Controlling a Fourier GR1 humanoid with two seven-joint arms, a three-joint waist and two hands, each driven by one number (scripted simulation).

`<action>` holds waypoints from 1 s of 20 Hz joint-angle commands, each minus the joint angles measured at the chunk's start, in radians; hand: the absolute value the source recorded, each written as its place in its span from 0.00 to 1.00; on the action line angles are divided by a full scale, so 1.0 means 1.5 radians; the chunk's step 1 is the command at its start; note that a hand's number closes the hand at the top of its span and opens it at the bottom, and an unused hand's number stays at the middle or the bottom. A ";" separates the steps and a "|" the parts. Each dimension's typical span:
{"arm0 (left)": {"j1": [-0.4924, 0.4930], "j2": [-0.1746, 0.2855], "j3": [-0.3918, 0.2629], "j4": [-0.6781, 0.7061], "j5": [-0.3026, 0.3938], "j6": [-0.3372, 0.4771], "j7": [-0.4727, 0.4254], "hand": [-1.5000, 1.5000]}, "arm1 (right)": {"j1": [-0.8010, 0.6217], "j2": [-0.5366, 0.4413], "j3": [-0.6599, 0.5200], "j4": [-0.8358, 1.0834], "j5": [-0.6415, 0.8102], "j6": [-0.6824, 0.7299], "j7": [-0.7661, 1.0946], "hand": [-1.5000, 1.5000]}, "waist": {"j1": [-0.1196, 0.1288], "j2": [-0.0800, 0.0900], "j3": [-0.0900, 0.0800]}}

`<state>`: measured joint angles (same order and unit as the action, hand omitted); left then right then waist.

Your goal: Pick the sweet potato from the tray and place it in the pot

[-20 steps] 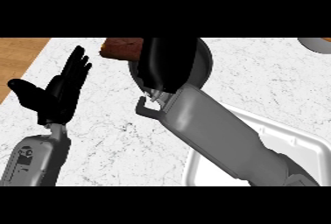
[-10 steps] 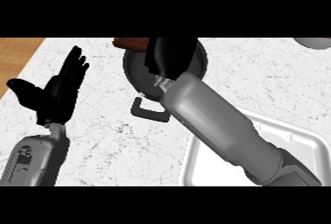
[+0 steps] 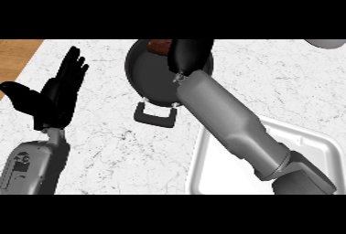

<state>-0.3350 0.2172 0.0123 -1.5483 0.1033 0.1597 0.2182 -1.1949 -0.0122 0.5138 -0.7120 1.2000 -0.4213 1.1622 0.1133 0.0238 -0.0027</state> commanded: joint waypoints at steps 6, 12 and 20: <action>0.018 0.006 0.004 -0.014 0.010 -0.017 -0.009 0.50 | 0.049 0.008 -0.087 0.079 -0.118 -0.147 0.050 0.00 | 0.009 0.008 0.002; -0.004 -0.020 -0.017 -0.014 -0.009 0.008 0.006 0.50 | 0.071 0.008 -0.122 0.060 -0.257 -0.243 -0.121 0.00 | 0.008 0.010 0.003; -0.001 0.005 0.011 -0.012 -0.001 0.000 0.014 0.50 | 0.080 0.008 -0.136 -0.013 -0.349 -0.442 -0.235 0.00 | -0.009 0.002 0.003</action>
<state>-0.3224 0.2166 0.0132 -1.5688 0.1012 0.1536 0.2239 -1.0727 -0.0053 0.3307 -0.7017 0.7466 -0.9133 0.8478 0.1213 0.0310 0.0023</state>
